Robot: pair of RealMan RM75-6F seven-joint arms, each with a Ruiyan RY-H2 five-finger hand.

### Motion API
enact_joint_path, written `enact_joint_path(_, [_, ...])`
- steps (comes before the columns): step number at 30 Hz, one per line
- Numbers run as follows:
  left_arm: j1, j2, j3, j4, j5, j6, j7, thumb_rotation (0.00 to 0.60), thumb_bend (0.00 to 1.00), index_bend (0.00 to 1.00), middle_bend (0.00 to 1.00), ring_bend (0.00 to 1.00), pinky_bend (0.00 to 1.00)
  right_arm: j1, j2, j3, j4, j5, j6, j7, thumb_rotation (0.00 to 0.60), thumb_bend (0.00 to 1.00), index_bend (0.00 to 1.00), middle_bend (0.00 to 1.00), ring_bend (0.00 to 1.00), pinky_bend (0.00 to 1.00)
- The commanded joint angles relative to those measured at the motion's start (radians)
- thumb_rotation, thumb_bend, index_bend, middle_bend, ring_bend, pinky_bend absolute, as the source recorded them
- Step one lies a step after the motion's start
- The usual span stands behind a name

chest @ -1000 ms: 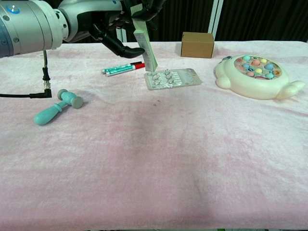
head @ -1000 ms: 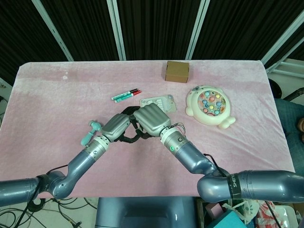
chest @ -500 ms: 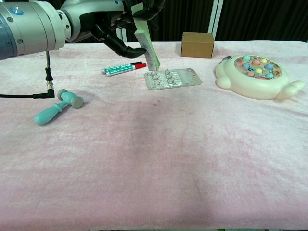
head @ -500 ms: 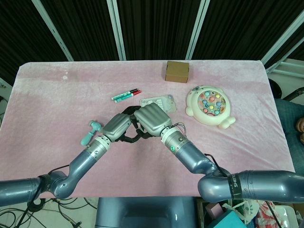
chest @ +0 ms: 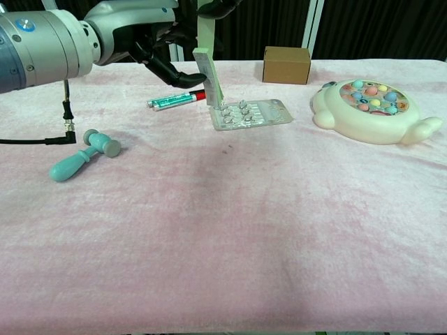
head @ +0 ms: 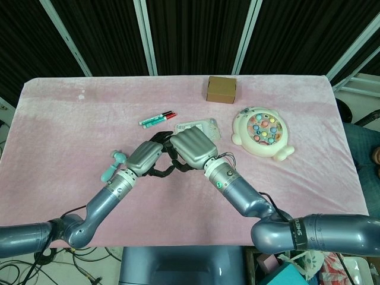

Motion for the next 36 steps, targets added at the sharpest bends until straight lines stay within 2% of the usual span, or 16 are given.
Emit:
enact_joint_path(1, [0.003,-0.003,0.009,0.018,0.001,0.000,0.007,0.600,0.46,0.61,0.14,0.00,0.00,-0.009,0.017,0.002,-0.006,-0.003,0.001,0.007,0.600,0.63,0.81,0.78,0.91,0.96])
enact_joint_path(9, [0.033,0.008,0.051,0.097,-0.014,0.003,0.035,0.600,0.46,0.61,0.14,0.00,0.00,-0.048,0.074,-0.003,-0.013,-0.014,0.001,0.032,0.600,0.63,0.81,0.78,0.91,0.96])
enact_joint_path(14, [0.047,0.012,0.055,0.151,-0.030,-0.013,0.008,0.600,0.46,0.62,0.14,0.00,0.00,-0.071,0.107,-0.005,-0.009,-0.026,-0.010,0.050,0.600,0.63,0.81,0.78,0.91,0.96])
enact_joint_path(19, [0.052,0.011,0.063,0.170,-0.003,-0.035,-0.022,0.600,0.46,0.61,0.14,0.00,0.00,-0.087,0.119,-0.031,0.000,-0.034,-0.028,0.043,0.600,0.63,0.81,0.78,0.91,0.96])
enact_joint_path(24, [0.051,0.017,0.096,0.169,0.061,-0.037,0.012,0.600,0.46,0.61,0.14,0.00,0.00,-0.113,0.082,-0.096,0.018,-0.059,-0.046,0.022,0.600,0.63,0.81,0.78,0.91,0.96])
enact_joint_path(30, [0.043,-0.006,0.110,0.171,0.087,-0.058,0.020,0.600,0.46,0.61,0.14,0.00,0.00,-0.137,-0.030,-0.161,0.082,-0.093,-0.056,0.003,0.600,0.63,0.81,0.78,0.91,0.96])
enact_joint_path(32, [0.037,-0.007,0.107,0.164,0.066,-0.092,0.004,0.600,0.46,0.61,0.14,0.00,0.00,-0.137,-0.058,-0.176,0.099,-0.095,-0.056,-0.010,0.600,0.63,0.81,0.78,0.91,0.96])
enact_joint_path(36, [0.000,0.028,0.096,0.134,-0.053,-0.240,-0.038,0.600,0.46,0.61,0.13,0.00,0.00,-0.135,-0.111,-0.201,0.139,-0.080,-0.058,-0.034,0.600,0.63,0.81,0.78,0.91,0.96])
